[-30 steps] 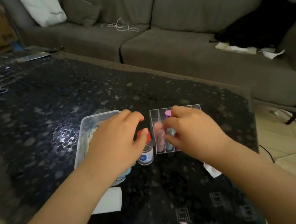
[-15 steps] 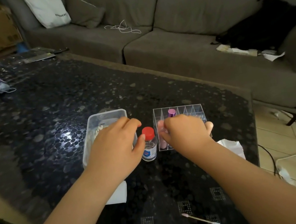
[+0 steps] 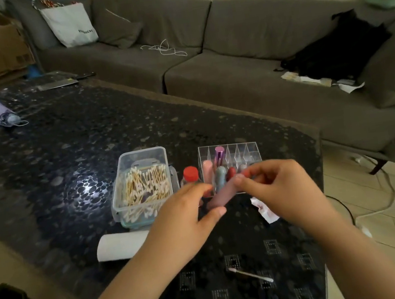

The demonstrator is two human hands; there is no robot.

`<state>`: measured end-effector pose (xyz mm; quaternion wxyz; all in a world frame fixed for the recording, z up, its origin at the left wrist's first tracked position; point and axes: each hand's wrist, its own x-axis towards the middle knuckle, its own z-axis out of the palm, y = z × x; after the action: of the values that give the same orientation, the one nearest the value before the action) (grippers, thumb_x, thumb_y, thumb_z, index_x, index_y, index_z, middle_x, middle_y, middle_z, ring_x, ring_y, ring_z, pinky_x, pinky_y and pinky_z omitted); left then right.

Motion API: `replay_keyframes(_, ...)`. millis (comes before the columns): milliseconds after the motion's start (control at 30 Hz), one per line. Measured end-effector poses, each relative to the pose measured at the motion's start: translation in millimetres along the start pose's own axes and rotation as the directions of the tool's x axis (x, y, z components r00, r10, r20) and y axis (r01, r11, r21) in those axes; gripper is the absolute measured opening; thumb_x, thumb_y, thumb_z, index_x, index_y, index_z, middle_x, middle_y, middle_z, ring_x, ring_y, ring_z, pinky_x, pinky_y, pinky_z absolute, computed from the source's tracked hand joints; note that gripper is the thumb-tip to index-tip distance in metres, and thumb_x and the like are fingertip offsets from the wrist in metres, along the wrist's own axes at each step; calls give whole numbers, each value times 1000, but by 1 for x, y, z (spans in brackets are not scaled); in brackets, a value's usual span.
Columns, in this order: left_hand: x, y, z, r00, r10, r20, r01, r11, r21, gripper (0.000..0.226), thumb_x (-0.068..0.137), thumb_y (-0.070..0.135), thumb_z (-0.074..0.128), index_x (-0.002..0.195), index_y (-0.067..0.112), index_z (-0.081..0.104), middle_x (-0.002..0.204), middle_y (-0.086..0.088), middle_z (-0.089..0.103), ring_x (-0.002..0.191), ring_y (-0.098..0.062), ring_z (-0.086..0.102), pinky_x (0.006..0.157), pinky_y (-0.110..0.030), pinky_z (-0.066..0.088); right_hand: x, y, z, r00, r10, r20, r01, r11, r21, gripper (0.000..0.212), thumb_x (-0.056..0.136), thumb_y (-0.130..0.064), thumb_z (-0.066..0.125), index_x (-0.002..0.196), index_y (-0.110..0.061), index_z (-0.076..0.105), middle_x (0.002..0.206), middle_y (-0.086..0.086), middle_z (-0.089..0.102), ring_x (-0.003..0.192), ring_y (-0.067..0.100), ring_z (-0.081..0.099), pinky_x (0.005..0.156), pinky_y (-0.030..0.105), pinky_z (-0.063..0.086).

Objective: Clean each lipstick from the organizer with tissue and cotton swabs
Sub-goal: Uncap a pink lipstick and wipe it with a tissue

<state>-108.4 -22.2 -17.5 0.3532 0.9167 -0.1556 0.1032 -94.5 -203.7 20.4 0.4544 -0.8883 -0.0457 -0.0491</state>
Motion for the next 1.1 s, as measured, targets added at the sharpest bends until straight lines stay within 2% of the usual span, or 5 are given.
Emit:
replay_keyframes(167,-23,7,11,989,-122,89,138,969,-206,18,86,31,65,104,27,67,93,18,63,89,5,58,80,-15,48,-26,15,6,991,116,69,-127,975,183,9,83,-27,70,77,-22,72,52,-5,57,45,4,48,47,15,41)
replay_keyframes(433,-45,-11,33,925,-237,296,319,907,-273,5,92,27,57,91,31,55,80,5,69,71,-5,66,75,-31,56,-39,35,23,950,143,278,-216,943,254,9,86,-21,67,91,-14,67,69,1,67,56,9,57,54,19,49)
replay_keyframes(567,-42,-10,39,918,-249,309,343,889,-302,6,94,24,54,94,29,55,75,1,68,61,-2,63,64,-15,50,-35,42,27,950,111,292,-176,963,205,9,88,-22,65,90,-15,69,65,-2,65,55,7,56,55,18,50)
replay_keyframes(900,-37,-14,41,926,-248,285,355,830,-430,9,96,18,49,96,21,58,69,11,65,58,-1,60,60,-13,46,-19,40,32,962,146,229,-211,933,293,11,85,-23,66,80,-16,73,55,-5,60,49,5,47,49,17,39)
replay_keyframes(1100,-40,-23,40,906,-341,251,421,789,-448,11,96,22,48,92,22,58,70,11,65,60,0,61,62,-13,47,-1,48,9,976,217,8,-200,885,420,11,87,-19,64,84,-12,72,61,-3,64,51,1,51,51,12,44)
